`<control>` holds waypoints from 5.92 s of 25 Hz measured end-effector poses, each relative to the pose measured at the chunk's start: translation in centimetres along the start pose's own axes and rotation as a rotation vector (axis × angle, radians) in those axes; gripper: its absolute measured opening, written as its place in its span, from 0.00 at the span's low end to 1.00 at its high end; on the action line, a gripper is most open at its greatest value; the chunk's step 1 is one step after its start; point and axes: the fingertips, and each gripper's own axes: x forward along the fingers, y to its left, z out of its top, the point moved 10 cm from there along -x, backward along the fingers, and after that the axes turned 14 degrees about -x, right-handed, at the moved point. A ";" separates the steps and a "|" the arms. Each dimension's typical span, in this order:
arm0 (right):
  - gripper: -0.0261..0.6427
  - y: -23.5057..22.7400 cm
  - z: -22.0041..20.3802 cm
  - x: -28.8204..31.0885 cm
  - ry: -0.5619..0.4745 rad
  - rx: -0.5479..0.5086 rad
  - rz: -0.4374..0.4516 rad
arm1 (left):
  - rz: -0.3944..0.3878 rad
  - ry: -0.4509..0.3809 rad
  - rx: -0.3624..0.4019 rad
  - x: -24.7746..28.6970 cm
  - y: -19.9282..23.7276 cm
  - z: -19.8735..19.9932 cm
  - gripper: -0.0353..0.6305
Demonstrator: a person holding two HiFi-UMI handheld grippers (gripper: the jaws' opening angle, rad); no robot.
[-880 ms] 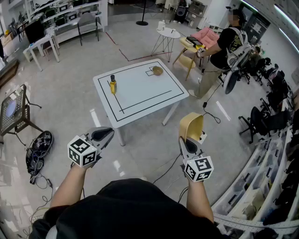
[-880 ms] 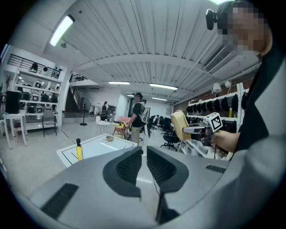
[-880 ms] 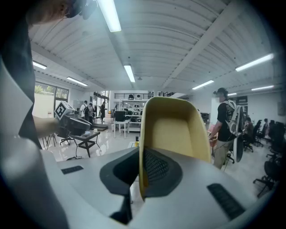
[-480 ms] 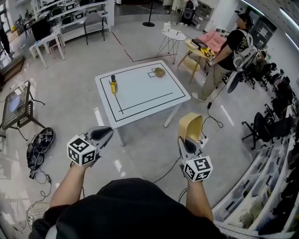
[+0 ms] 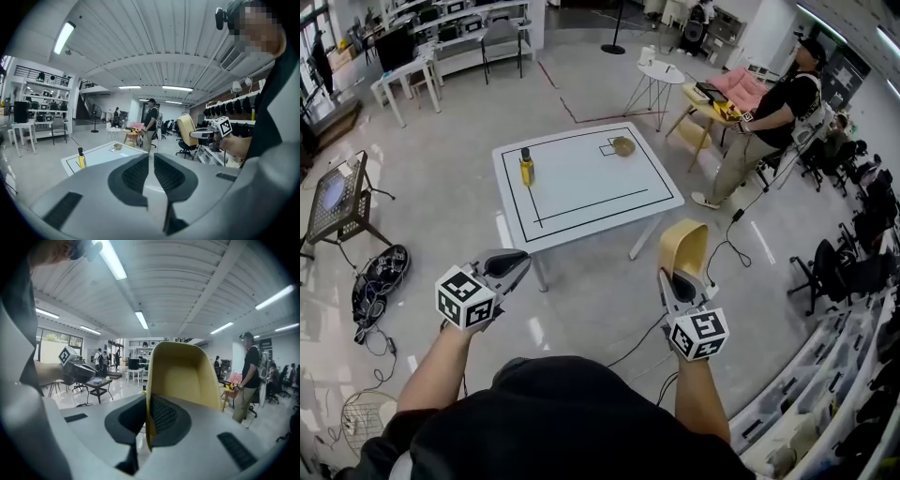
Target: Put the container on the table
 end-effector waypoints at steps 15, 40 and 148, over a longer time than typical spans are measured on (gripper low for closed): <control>0.05 -3.2 -1.1 3.7 0.005 0.035 0.039 | 0.001 0.014 -0.037 4.5 1.6 0.2 0.12; 0.05 -9.7 0.5 20.9 0.088 0.077 -0.021 | -0.104 0.070 -0.048 17.1 18.2 8.7 0.12; 0.05 -28.4 -2.6 64.7 0.168 -0.155 0.638 | 0.439 -0.159 -0.309 31.0 34.5 15.1 0.12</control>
